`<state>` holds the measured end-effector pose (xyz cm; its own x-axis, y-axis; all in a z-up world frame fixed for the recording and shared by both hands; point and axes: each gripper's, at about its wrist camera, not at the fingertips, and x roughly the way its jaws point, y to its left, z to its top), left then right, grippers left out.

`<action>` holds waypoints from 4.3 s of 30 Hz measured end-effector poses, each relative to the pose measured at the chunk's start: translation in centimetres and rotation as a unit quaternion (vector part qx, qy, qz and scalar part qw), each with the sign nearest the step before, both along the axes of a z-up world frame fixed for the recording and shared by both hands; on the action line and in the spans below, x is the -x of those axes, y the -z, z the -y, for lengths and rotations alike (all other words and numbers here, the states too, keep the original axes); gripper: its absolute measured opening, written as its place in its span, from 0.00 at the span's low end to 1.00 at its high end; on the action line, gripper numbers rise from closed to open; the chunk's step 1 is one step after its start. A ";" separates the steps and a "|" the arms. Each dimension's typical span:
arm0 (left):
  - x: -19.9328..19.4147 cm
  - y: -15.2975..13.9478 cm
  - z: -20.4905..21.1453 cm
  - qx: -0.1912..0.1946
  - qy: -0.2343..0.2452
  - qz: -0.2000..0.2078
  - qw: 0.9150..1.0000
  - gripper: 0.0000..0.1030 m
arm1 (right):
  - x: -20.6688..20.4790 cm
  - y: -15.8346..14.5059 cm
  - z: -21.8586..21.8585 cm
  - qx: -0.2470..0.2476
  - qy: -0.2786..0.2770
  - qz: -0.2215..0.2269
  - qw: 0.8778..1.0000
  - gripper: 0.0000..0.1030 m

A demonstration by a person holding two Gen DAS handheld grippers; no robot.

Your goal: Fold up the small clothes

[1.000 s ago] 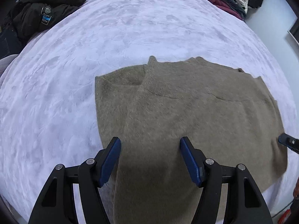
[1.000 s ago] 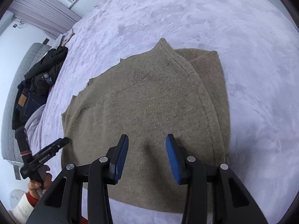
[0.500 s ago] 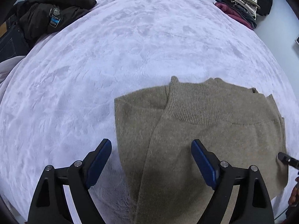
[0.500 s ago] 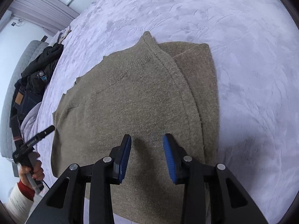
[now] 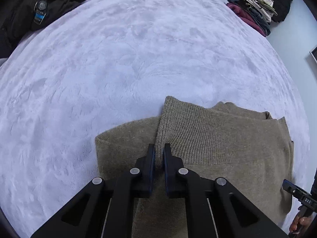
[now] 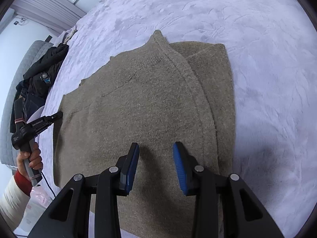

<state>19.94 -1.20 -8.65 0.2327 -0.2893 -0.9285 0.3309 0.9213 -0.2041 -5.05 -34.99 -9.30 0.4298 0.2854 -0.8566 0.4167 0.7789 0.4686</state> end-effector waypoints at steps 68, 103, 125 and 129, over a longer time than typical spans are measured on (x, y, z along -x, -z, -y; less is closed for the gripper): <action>19.4 -0.9 -10.3 0.054 -0.046 -0.100 0.992 1.00 | 3.7 0.2 -16.3 -0.147 -0.047 -0.040 0.987 0.61; 14.4 1.0 -4.0 0.077 -0.157 -0.061 0.983 0.26 | 0.4 3.8 -15.1 -0.329 0.031 0.035 0.943 0.19; 20.8 -3.0 3.5 -0.159 0.120 0.256 0.946 0.18 | -22.1 -5.6 -24.9 -0.121 -0.363 -0.110 0.917 0.82; 20.7 -2.9 3.3 -0.156 0.119 0.261 0.945 0.18 | -25.1 -3.2 -30.7 -0.107 -0.430 -0.171 0.880 0.83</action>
